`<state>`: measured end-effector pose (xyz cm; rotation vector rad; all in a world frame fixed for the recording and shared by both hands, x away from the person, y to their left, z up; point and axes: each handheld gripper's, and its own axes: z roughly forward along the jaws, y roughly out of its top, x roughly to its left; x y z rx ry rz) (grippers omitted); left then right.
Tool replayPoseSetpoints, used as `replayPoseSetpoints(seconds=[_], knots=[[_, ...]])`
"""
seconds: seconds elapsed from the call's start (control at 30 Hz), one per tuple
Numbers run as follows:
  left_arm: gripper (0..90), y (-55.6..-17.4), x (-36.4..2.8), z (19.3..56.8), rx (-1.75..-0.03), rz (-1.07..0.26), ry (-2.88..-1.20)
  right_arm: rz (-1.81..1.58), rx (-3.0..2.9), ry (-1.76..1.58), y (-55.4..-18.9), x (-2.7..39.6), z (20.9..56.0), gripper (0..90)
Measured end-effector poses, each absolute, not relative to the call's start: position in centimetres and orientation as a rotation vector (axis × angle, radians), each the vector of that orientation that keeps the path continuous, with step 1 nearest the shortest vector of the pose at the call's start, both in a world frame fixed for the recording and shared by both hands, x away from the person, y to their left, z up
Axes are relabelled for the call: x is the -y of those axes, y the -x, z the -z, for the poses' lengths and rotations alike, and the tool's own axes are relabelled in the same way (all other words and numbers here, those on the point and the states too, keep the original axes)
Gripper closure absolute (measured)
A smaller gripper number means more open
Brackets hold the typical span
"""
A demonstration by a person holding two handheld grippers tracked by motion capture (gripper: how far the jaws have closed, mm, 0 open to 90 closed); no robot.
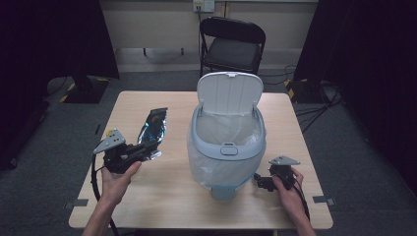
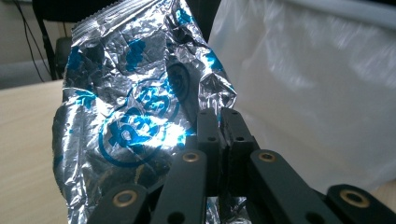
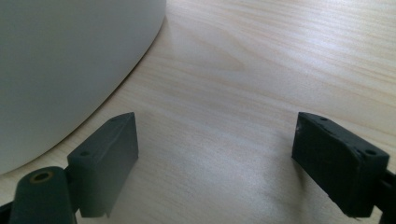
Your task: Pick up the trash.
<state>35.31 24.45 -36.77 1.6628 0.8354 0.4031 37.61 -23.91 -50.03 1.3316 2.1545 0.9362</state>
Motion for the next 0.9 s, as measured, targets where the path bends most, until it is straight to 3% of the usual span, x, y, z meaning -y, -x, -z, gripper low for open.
replayPoseSetpoints(seconds=[0.9], knots=[[87.9, -35.6, -22.7, 32.1, -0.714, -0.492, -1.591, -0.936, -2.154, -1.331, -37.6, 23.9, 50.0, 13.4]])
